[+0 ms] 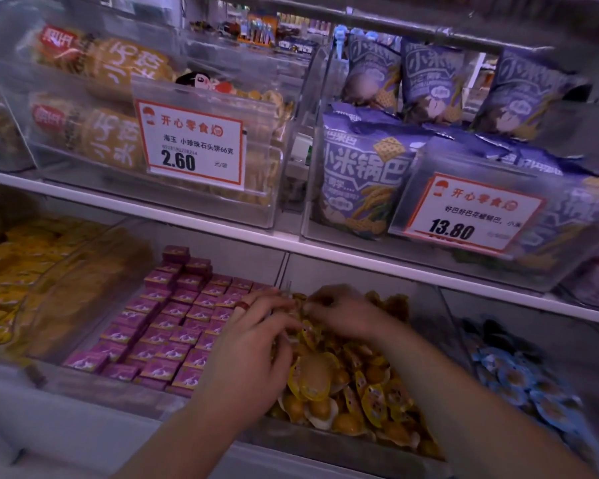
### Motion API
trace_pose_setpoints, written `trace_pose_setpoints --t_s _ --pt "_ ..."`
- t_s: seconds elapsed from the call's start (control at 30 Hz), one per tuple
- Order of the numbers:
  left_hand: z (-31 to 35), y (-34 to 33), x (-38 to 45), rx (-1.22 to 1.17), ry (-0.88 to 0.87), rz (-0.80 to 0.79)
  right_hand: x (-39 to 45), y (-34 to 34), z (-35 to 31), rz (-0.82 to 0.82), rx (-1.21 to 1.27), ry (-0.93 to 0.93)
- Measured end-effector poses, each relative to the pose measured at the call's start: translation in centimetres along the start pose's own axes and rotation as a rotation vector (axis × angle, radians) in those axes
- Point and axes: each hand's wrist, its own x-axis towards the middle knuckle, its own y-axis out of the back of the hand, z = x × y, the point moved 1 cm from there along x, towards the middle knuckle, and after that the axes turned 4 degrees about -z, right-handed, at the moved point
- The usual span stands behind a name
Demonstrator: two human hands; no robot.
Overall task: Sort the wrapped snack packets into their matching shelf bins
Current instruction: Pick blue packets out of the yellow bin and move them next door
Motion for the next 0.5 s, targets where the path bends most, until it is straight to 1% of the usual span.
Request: trace_pose_setpoints --t_s 0.07,0.1,0.13,0.17,0.27,0.37,0.4,0.43,0.5 --pt "0.0 0.0 0.0 -0.005 0.004 -0.001 0.6 -2.6 -1.5 -0.203 -0.113 0.084" --pt "-0.2 0.1 0.0 -0.005 0.008 -0.008 1.2 -3.7 -1.9 -0.252 -0.196 0.131" --pt "-0.2 0.1 0.0 -0.013 0.007 -0.009 1.5 -4.1 -2.1 -0.267 -0.267 0.151" --pt "-0.2 0.2 0.1 -0.023 -0.001 -0.002 1.7 -4.0 -2.1 -0.264 -0.298 0.136" --pt "-0.3 0.3 0.1 -0.037 -0.015 0.000 2.1 -2.3 -1.1 -0.243 -0.211 0.002" --pt "-0.4 0.4 0.2 -0.059 -0.027 0.010 1.8 -0.1 0.6 -0.167 -0.266 -0.083" --pt "-0.4 0.4 0.2 -0.062 -0.028 0.010 1.4 0.6 1.3 -0.135 -0.249 -0.106" --pt "-0.4 0.4 0.2 -0.064 -0.028 0.012 1.1 1.3 2.1 -0.108 -0.192 -0.128" --pt "-0.5 0.4 0.3 -0.066 -0.027 0.022 0.3 2.2 3.2 -0.051 0.061 -0.176"
